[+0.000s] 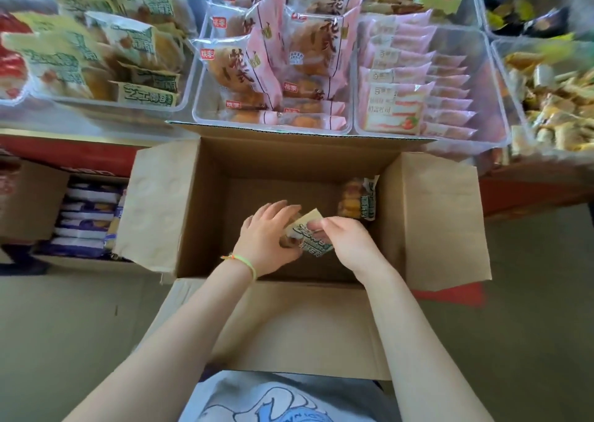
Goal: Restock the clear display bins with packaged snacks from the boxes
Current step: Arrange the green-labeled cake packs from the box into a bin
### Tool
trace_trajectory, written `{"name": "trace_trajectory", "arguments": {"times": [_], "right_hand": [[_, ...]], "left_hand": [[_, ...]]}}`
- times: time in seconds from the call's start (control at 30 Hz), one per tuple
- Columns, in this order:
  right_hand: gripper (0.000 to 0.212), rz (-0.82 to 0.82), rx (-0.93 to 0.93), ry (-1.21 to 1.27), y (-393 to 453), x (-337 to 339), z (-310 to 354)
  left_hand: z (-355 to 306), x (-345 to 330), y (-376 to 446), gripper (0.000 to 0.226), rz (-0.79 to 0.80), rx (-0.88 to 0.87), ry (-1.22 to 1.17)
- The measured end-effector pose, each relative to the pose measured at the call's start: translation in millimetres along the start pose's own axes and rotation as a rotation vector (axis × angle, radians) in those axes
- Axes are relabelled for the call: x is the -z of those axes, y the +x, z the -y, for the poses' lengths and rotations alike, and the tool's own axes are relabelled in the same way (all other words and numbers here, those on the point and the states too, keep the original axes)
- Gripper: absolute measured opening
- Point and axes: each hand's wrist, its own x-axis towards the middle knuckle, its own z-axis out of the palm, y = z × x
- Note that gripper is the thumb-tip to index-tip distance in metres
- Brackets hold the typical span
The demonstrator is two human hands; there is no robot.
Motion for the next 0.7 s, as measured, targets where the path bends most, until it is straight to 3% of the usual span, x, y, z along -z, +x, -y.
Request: {"name": "trace_trajectory", "arguments": {"times": [0.23,0.33,0.47,0.53,0.63,0.7], "right_hand": [[0.036,0.055,0.173,0.045,-27,26,28],[0.034,0.0,0.222,0.09,-31,25,34],[0.028,-0.361,0.317,0.264,-32,23,51],[0.035,-0.446,0.321,0.277,-31,27,62],[0.048,-0.181,0.263,0.215,-31,22,79],[0.046,0.02,0.231,0.159,-32,5,93]], "left_hand": [[-19,37,6,0.013,0.04,0.014,-0.423],[-27,49,0,0.011,0.03,0.049,-0.563],[-35,75,-14,0.025,-0.021,0.206,-1.088],[-33,92,-19,0.028,-0.05,0.235,-1.226],[-28,116,-19,0.032,-0.064,0.208,-1.269],[-22,132,-19,0.034,-0.065,0.174,-1.299]]}}
